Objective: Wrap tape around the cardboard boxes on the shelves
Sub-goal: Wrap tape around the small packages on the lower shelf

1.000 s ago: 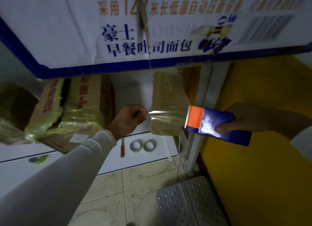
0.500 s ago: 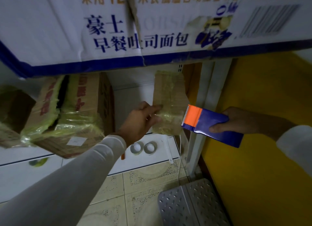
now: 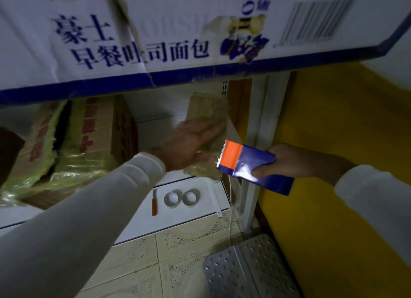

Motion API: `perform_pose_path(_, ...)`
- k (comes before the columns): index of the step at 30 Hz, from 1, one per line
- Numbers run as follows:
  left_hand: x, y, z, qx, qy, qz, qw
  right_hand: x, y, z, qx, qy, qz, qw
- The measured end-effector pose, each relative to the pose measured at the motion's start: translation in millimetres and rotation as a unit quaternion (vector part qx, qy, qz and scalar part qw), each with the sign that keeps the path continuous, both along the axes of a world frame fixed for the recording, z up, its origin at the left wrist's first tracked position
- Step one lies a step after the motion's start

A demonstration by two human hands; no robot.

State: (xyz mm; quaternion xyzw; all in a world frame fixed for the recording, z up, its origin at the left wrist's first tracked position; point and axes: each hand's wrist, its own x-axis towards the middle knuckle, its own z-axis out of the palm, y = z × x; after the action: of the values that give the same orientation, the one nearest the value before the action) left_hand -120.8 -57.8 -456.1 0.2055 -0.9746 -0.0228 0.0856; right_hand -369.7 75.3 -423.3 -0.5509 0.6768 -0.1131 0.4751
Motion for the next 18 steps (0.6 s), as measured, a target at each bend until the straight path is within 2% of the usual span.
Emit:
perform_pose_path(2, -6, -10, -14, 0.056, -0.070, -0.028, 0.996, 5, 1, -2, -0.002, -0.009, 0.010, 1.000)
perform_pose_path(6, 5, -14, -32, 0.067, -0.018, -0.036, 0.997, 4, 2, 1, -0.007, -0.017, 0.029, 0.999)
perform_pose_path(11, 5, -16, -31, 0.078, -0.048, -0.018, 0.996, -11, 19, 18, 0.002, 0.016, 0.034, 0.999)
perform_pose_path(18, 6, -16, -33, 0.082, -0.029, -0.024, 0.996, -16, 18, 18, 0.002, 0.092, 0.044, 0.995)
